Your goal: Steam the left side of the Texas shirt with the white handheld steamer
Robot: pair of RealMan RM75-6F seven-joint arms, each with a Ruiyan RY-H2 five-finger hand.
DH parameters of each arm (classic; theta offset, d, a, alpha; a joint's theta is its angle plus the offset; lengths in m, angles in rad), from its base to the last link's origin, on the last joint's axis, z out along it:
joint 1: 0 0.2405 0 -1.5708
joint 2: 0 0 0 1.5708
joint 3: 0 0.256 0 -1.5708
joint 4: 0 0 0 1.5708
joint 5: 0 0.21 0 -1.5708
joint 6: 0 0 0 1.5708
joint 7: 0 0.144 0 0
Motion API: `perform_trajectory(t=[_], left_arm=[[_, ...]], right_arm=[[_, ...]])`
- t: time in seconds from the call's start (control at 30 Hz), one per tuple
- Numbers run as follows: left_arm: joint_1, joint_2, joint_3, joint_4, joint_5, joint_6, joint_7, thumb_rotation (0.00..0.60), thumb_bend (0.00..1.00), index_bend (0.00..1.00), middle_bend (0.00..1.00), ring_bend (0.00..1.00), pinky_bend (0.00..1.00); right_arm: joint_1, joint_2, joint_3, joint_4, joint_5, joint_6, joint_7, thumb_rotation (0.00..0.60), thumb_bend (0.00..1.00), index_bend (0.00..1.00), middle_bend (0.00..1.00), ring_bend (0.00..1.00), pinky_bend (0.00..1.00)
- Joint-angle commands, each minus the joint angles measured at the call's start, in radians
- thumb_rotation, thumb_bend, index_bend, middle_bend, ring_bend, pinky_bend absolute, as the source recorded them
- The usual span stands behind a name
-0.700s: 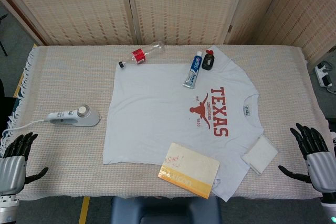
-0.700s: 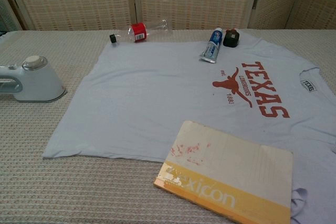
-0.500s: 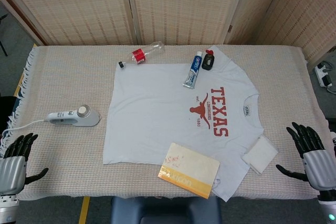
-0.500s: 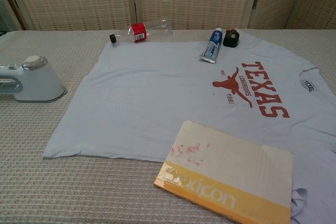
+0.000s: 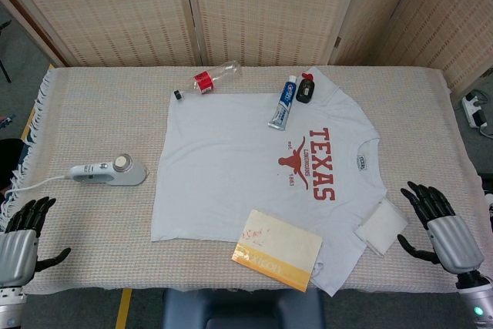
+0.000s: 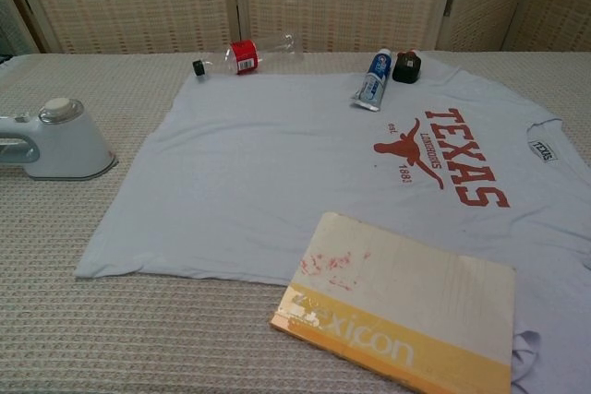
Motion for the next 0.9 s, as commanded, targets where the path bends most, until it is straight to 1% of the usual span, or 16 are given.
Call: perform_trajectory(t=[0.03, 0.17, 0.33, 0.37, 0.53, 0.63, 0.73, 0.9], left_arm=[[-0.021, -0.003, -0.017, 0.0, -0.001, -0.017, -0.016, 0.6, 0.05, 0.16, 0.17, 0.12, 0.18], [-0.091, -0.002, -0.063, 0.006, -0.024, -0.096, -0.034, 0.6, 0.05, 0.15, 0.16, 0.11, 0.18], [-0.205, -0.022, -0.134, 0.036, -0.122, -0.251, -0.01, 0.6, 0.05, 0.13, 0.14, 0.1, 0.18], [-0.236, -0.037, -0.149, 0.06, -0.146, -0.289, 0.001, 0.6, 0.05, 0.13, 0.14, 0.1, 0.18], [-0.341, -0.112, -0.184, 0.172, -0.262, -0.432, 0.074, 0.6, 0.05, 0.16, 0.17, 0.11, 0.19], [-0.374, -0.147, -0.193, 0.218, -0.309, -0.468, 0.103, 0.6, 0.08, 0.18, 0.18, 0.13, 0.2], [-0.399, -0.188, -0.203, 0.27, -0.343, -0.476, 0.125, 0.6, 0.11, 0.21, 0.21, 0.15, 0.22], [-0.439, -0.244, -0.217, 0.36, -0.387, -0.503, 0.131, 0.6, 0.17, 0.29, 0.28, 0.2, 0.25]], right_arm=[[0.007, 0.009, -0.002, -0.006, -0.003, -0.009, 0.009, 0.498, 0.57, 0.0, 0.0, 0.0, 0.05], [0.019, 0.04, 0.012, -0.028, 0.002, -0.011, 0.004, 0.495, 0.63, 0.0, 0.0, 0.0, 0.05], [0.032, 0.1, 0.032, -0.08, 0.017, -0.016, -0.017, 0.498, 0.64, 0.0, 0.0, 0.0, 0.05], [0.033, 0.113, 0.036, -0.09, 0.02, -0.015, -0.023, 0.492, 0.64, 0.0, 0.0, 0.0, 0.05], [0.034, 0.145, 0.05, -0.118, 0.026, -0.003, -0.032, 0.497, 0.64, 0.0, 0.0, 0.0, 0.05], [0.032, 0.155, 0.05, -0.124, 0.028, -0.002, -0.035, 0.495, 0.64, 0.0, 0.0, 0.0, 0.05], [0.029, 0.161, 0.049, -0.129, 0.03, -0.004, -0.039, 0.497, 0.64, 0.0, 0.0, 0.0, 0.05], [0.025, 0.164, 0.049, -0.134, 0.035, -0.004, -0.043, 0.497, 0.64, 0.0, 0.01, 0.0, 0.05]])
